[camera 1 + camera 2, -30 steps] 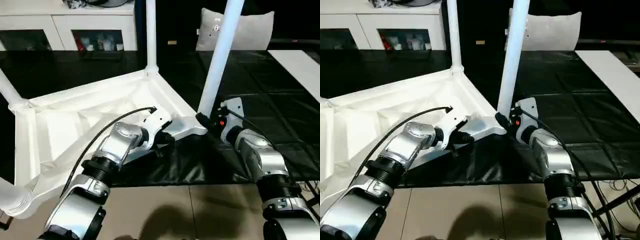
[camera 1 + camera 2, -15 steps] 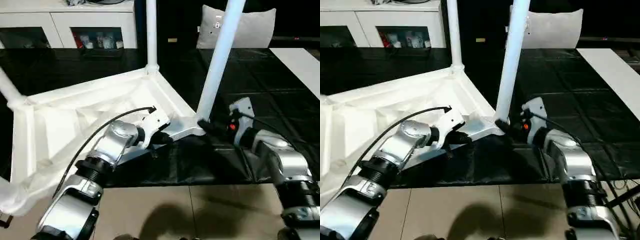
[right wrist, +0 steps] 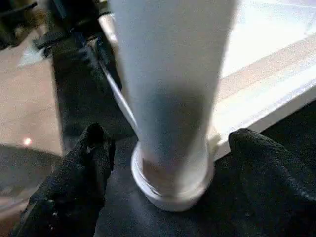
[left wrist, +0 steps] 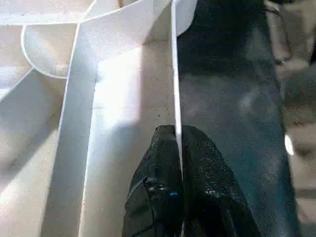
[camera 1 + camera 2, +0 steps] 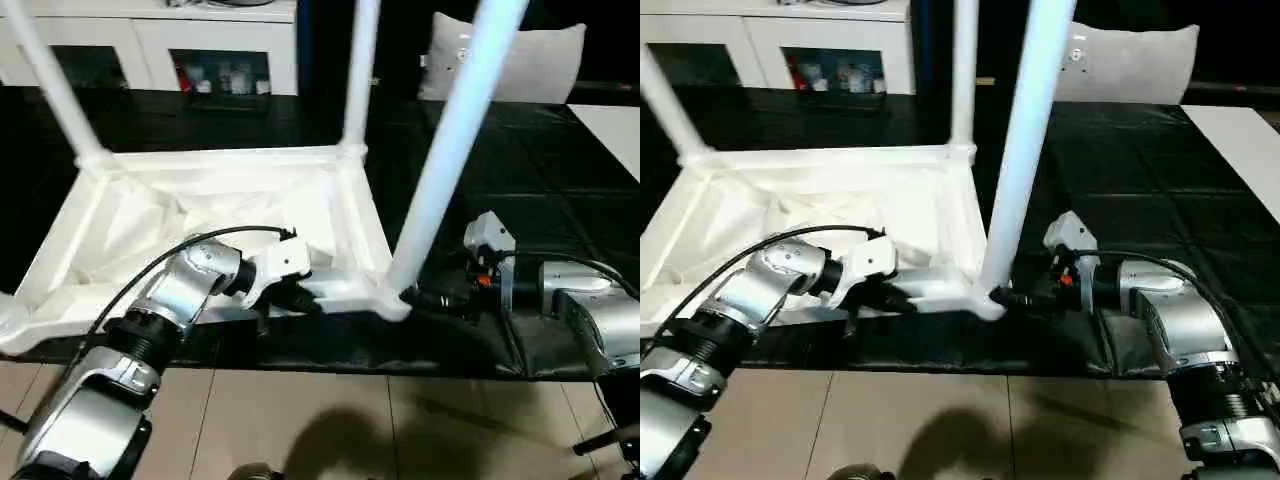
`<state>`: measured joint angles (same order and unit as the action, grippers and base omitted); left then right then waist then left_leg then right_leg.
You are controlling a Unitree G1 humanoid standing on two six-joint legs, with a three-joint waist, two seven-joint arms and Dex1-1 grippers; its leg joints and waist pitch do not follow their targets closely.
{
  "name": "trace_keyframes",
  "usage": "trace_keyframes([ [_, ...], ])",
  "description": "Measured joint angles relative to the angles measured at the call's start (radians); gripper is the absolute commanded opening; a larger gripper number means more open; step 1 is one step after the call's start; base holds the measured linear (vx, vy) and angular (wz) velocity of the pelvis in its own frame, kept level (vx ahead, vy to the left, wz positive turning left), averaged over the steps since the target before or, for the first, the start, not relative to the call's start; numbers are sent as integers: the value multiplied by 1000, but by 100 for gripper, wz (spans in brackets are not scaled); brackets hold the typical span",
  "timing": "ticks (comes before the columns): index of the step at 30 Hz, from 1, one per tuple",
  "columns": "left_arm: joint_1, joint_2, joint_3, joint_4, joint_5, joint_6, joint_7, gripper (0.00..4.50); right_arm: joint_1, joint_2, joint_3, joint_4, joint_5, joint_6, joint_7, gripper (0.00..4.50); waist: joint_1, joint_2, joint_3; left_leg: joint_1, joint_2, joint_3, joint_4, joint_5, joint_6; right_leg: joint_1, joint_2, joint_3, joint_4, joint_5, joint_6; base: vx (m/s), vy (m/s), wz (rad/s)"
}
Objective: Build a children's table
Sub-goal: Rotate leg to tighten
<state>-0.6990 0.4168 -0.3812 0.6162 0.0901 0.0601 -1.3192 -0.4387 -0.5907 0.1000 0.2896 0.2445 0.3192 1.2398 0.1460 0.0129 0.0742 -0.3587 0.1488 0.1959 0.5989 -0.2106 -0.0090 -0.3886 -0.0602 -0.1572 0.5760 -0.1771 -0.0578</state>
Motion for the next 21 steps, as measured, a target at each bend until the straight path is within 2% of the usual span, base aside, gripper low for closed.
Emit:
trace_keyframes([
  [4, 0, 25, -9, -3, -7, -20, -64, 0, 0, -11, 3, 3, 8, -6, 63, 397, 2, 0, 0, 0, 0, 0, 0, 0, 0, 0, 0, 0, 0, 0, 0, 0, 0, 0],
  [5, 1, 26, -12, -5, -8, -23, -78, 0, 0, -9, 9, 5, 19, -6, 80, 370, 3, 0, 0, 0, 0, 0, 0, 0, 0, 0, 0, 0, 0, 0, 0, 0, 0, 0],
  [9, 2, 23, -21, -7, -9, -38, -98, 0, 0, 0, 26, 28, 34, -8, 114, 350, 8, -1, -1, 1, 0, 0, 1, 0, 0, 1, 0, 0, 0, 0, 0, 0, 0, 0],
  [10, 2, 20, -23, -7, -9, -39, -98, 0, 0, 6, 28, 45, 36, -10, 122, 325, 10, -1, -1, 1, 0, 0, 1, 0, 0, 1, 0, 0, 0, 0, 0, 0, 0, 0],
  [13, 2, 18, -25, -7, -9, -42, -98, 0, -5, 20, 30, 84, 37, -21, 144, 304, 13, -2, -1, 1, 0, 0, 2, 0, 0, 1, 0, 0, 1, 0, 0, 0, 0, 0],
  [15, 1, 16, -26, -7, -9, -45, -98, 0, -12, 24, 30, 114, 37, -27, 164, 274, 15, -2, -1, 1, 0, 0, 2, 0, 1, 1, 0, 0, 1, 0, 0, 0, 0, 0],
  [17, 1, 14, -26, -7, -9, -47, -98, 0, -20, 26, 33, 129, 37, -32, 181, 269, 18, -1, -1, 0, 0, 0, 2, 0, 1, 1, 0, 0, 1, 0, 0, 0, 0, 0],
  [19, 1, 12, -26, -7, -8, -48, -98, 0, -30, 27, 39, 150, 37, -47, 199, 237, 20, -2, -1, 0, 0, 0, 2, 0, 1, 1, 0, 0, 1, 0, 0, 0, 0, 0],
  [21, 1, 11, -27, -6, -8, -53, -98, 0, -31, 28, 41, 170, 39, -61, 210, 230, 22, -2, -1, 0, 0, 0, 2, -1, 1, 1, 0, 0, 1, 0, 0, 0, 0, 0],
])
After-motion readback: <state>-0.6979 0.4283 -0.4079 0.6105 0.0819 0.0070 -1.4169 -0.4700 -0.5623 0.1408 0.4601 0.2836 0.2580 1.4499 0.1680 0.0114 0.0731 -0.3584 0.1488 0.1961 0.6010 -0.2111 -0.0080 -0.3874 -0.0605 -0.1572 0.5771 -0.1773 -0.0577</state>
